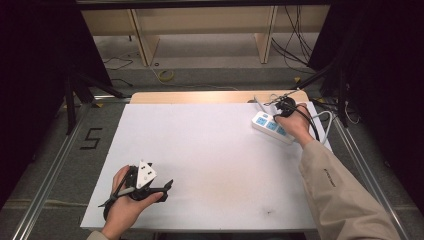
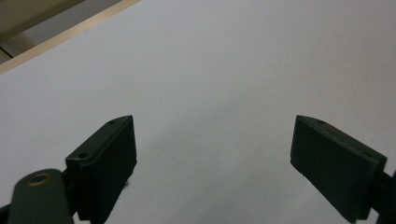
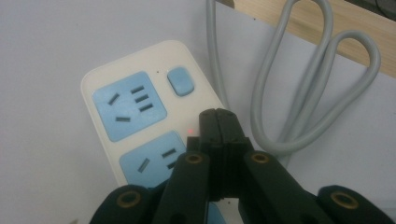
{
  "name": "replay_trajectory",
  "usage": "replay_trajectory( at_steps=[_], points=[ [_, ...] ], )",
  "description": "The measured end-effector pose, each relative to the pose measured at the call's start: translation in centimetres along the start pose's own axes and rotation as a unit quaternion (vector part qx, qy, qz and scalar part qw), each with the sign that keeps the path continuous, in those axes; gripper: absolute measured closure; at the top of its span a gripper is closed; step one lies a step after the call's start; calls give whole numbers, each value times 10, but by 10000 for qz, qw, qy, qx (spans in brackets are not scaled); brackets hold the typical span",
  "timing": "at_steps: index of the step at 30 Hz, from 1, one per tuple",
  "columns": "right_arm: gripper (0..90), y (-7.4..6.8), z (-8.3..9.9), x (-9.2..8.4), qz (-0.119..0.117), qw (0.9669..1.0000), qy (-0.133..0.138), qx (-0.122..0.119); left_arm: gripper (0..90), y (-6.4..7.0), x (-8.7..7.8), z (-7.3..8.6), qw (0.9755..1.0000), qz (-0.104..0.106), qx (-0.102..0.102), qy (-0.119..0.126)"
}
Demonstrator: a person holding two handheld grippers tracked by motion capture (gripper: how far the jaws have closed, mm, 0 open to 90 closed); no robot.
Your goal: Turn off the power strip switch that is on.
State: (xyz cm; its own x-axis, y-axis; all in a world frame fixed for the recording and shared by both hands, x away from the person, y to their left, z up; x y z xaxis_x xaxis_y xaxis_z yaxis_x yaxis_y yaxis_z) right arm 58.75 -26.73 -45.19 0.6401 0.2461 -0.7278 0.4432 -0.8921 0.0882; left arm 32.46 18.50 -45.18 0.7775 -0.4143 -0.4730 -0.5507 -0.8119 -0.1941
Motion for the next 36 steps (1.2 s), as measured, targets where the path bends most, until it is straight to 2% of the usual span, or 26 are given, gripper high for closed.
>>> replay_trajectory(
  at_steps=[22,36],
  points=[
    [900,1,-9,2,-61,9992,-389,-8,140,0,0,0,10000,4,-7,2],
    [900,2,-10,2,-73,9990,-432,87,140,0,0,0,10000,4,-1,7]
  ],
)
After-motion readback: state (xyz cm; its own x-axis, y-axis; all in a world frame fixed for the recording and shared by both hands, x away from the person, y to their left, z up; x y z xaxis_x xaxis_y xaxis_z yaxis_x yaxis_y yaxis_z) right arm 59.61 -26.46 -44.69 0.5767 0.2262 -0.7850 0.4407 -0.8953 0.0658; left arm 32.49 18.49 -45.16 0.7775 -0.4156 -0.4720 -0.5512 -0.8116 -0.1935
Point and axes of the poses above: each handheld gripper's, and its own axes: x roughly forward along the jaws, z roughly out of its underside, y roughly to its right, the point moved 1 cm from there along x, roughly forward along the jaws, and after that the axes turned 7 degrees about y, right-handed, at the moved point
